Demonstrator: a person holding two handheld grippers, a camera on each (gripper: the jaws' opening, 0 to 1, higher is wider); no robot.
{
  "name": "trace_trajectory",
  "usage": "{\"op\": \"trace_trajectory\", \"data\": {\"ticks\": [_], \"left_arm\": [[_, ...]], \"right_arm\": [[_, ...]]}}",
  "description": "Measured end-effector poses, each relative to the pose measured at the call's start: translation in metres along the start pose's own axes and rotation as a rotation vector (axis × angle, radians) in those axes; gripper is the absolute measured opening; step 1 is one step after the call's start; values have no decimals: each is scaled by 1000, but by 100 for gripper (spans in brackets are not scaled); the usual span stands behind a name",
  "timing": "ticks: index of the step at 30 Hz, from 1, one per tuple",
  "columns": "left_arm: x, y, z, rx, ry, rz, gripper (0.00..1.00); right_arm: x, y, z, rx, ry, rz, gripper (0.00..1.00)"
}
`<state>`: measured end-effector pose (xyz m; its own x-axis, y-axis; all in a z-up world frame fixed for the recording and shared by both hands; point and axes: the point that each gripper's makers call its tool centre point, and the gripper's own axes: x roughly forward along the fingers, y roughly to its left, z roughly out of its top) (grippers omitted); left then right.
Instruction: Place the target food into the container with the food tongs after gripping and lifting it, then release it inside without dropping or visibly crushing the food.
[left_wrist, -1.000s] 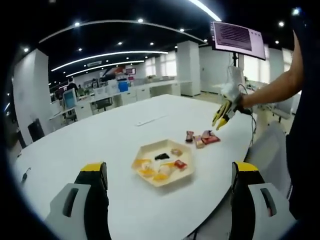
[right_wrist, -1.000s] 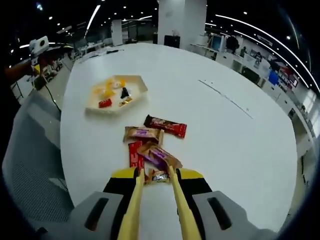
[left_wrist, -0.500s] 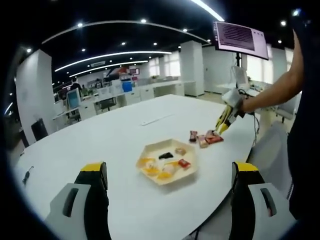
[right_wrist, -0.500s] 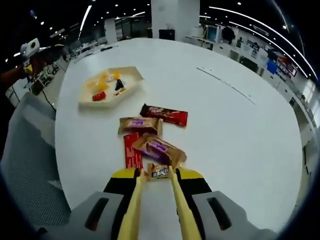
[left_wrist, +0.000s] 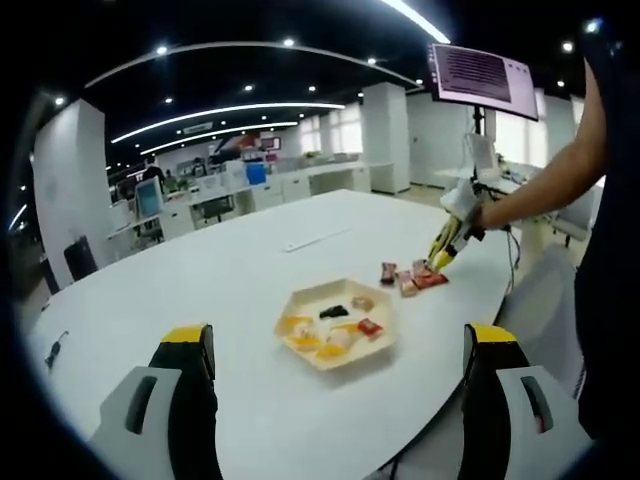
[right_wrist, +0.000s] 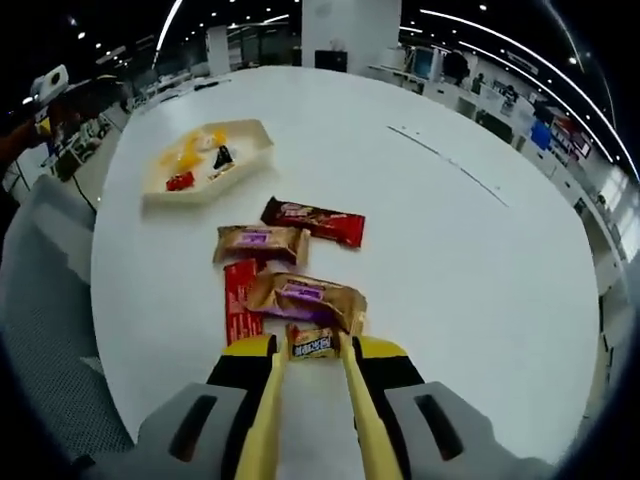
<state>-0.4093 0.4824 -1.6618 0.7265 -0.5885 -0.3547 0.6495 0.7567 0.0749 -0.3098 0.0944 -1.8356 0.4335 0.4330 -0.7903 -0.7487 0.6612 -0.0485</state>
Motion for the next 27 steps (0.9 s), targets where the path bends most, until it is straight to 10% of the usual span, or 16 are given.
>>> {"op": "trace_trajectory", "data": {"ticks": [27], "left_arm": [[3, 0, 1, -11, -8, 0, 99]], "right_arm": [[-12, -6, 2, 98, 14, -40, 21]]}}
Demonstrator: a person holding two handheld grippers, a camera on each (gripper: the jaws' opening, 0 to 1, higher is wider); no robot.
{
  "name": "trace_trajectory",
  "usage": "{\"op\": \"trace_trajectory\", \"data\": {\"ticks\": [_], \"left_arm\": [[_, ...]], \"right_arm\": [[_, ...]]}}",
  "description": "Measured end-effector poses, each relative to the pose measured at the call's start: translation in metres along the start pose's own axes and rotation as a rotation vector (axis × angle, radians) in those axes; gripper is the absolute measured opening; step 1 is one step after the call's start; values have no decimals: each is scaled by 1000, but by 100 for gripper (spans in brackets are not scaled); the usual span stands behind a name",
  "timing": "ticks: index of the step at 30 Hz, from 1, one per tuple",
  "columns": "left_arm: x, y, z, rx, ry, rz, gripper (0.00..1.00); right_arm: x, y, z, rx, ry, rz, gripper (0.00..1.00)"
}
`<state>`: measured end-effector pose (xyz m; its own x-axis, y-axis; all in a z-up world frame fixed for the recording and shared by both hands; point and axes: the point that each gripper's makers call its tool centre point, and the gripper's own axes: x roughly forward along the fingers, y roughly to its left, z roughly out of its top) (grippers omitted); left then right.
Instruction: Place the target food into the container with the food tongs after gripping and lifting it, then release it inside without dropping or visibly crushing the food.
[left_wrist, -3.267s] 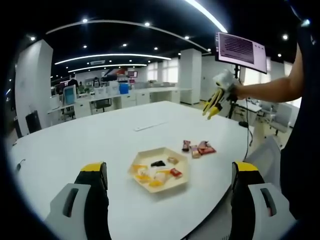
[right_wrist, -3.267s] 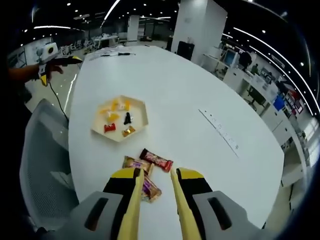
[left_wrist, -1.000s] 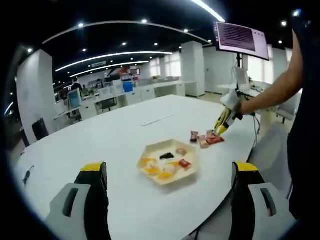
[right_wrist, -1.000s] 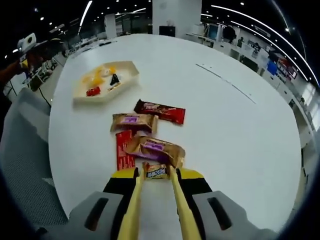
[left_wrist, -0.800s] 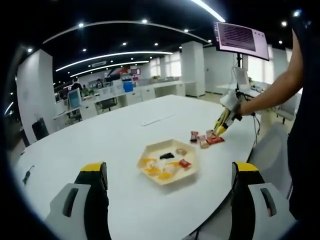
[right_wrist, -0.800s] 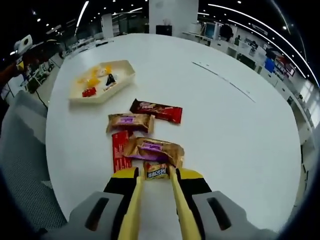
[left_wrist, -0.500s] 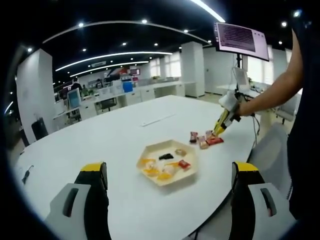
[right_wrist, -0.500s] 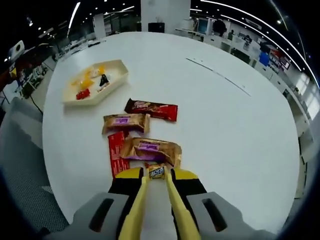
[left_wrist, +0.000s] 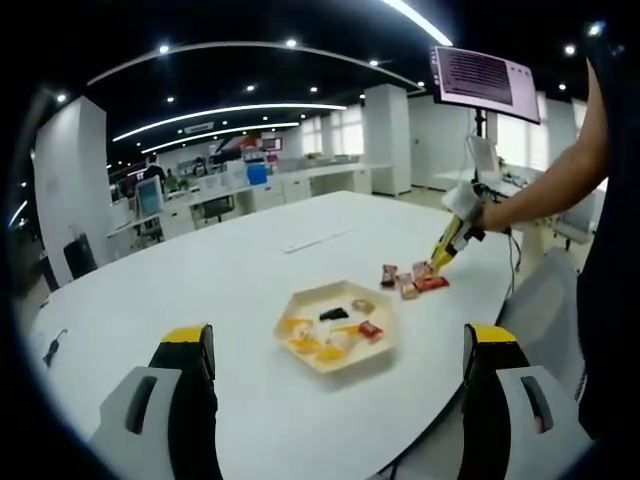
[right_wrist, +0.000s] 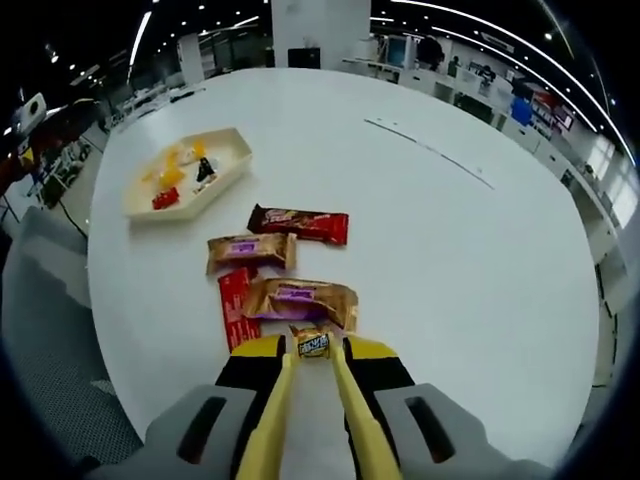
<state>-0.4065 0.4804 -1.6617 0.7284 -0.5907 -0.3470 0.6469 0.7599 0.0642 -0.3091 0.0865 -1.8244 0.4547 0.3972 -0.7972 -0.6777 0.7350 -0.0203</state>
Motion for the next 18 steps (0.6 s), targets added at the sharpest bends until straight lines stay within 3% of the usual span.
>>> {"op": "trace_trajectory", "data": {"ticks": [18], "left_arm": [[-1, -2, 1, 3, -3, -7, 99]], "right_arm": [[-28, -17, 37, -10, -49, -38, 21]]}}
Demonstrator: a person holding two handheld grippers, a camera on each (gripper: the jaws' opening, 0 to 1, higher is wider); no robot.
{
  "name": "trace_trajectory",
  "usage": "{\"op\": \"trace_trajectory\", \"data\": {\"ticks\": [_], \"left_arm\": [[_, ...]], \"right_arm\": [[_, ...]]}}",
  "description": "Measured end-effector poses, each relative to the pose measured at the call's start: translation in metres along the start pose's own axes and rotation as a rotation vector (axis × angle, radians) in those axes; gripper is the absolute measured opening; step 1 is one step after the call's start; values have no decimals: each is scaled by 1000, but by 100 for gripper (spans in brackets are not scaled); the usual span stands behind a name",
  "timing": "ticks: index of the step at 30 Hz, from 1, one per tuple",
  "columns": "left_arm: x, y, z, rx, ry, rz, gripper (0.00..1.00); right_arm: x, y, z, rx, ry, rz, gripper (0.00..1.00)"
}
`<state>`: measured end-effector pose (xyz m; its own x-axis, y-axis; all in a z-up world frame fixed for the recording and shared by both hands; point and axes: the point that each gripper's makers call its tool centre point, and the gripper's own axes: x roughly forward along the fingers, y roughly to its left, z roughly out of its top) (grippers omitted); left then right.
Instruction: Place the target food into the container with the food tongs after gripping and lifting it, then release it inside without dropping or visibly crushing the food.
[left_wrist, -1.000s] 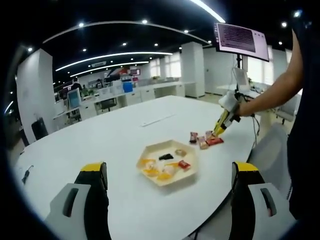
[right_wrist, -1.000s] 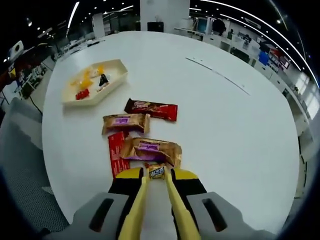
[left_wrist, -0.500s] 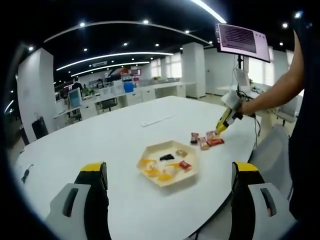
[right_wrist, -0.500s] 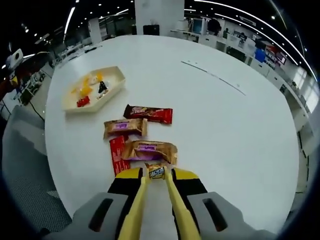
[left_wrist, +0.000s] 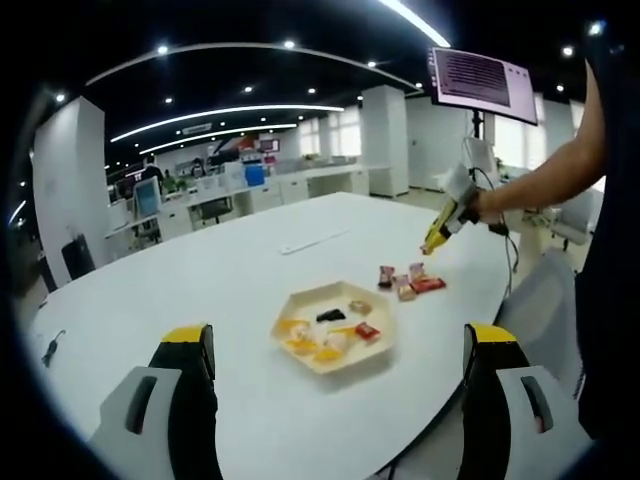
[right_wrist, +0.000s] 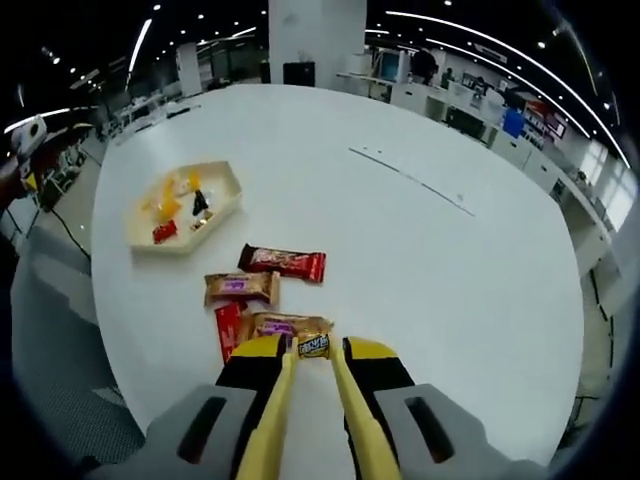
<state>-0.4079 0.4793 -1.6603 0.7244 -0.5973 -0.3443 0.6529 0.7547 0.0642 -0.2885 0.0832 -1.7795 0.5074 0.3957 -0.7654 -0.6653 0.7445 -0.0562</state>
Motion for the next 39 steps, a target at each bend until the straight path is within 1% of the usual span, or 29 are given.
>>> {"op": "trace_trajectory", "data": {"ticks": [4, 9, 18, 20, 21, 28, 39], "left_arm": [[-1, 1, -1, 3, 4, 0, 99], [-3, 3, 1, -5, -7, 12, 99], [-3, 3, 1, -10, -9, 11, 99], [-3, 2, 0, -8, -6, 8, 99], [-2, 2, 0, -7, -4, 6, 99], [-1, 1, 1, -9, -9, 5, 99], [-6, 2, 0, -16, -12, 14, 99]], "right_arm": [[-1, -1, 5, -9, -3, -3, 21], [-2, 0, 11, -18, -8, 1, 20], [-1, 11, 36, -43, -31, 20, 21], [3, 14, 41, -70, -26, 22, 21], [4, 17, 44, -70, -30, 27, 21], [13, 36, 75, -99, -65, 60, 21], [31, 68, 109, -136, -94, 123, 21]]}}
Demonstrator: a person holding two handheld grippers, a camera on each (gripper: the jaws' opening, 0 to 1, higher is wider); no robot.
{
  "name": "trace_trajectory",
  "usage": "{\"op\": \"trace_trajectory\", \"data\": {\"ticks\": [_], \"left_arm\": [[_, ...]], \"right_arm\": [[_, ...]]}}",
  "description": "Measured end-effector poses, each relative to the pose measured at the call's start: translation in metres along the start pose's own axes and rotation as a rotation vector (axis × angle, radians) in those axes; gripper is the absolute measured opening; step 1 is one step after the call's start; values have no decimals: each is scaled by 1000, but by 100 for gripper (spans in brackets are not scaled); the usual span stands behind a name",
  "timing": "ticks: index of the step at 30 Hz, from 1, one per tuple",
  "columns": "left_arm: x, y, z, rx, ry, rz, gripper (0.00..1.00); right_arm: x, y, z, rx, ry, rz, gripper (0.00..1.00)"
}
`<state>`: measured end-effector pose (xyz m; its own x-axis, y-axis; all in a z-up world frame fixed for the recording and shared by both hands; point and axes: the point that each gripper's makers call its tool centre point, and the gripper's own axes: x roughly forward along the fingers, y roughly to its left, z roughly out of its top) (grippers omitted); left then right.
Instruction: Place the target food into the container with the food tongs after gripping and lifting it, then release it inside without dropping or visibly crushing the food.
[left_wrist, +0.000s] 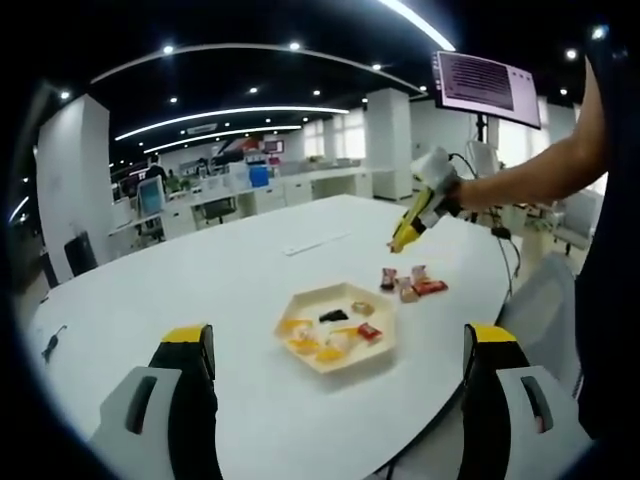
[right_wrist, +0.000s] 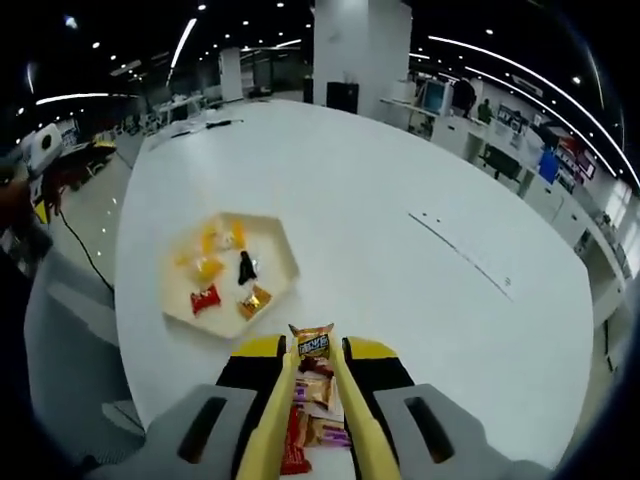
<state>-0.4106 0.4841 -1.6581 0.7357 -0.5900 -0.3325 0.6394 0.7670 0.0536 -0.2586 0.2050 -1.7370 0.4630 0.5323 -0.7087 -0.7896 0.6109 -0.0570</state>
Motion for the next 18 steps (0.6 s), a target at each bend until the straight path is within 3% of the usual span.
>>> {"op": "trace_trajectory", "data": {"ticks": [18], "left_arm": [[-5, 2, -1, -6, -6, 11, 99]], "right_arm": [[38, 54, 64, -113, -29, 105, 21]]}}
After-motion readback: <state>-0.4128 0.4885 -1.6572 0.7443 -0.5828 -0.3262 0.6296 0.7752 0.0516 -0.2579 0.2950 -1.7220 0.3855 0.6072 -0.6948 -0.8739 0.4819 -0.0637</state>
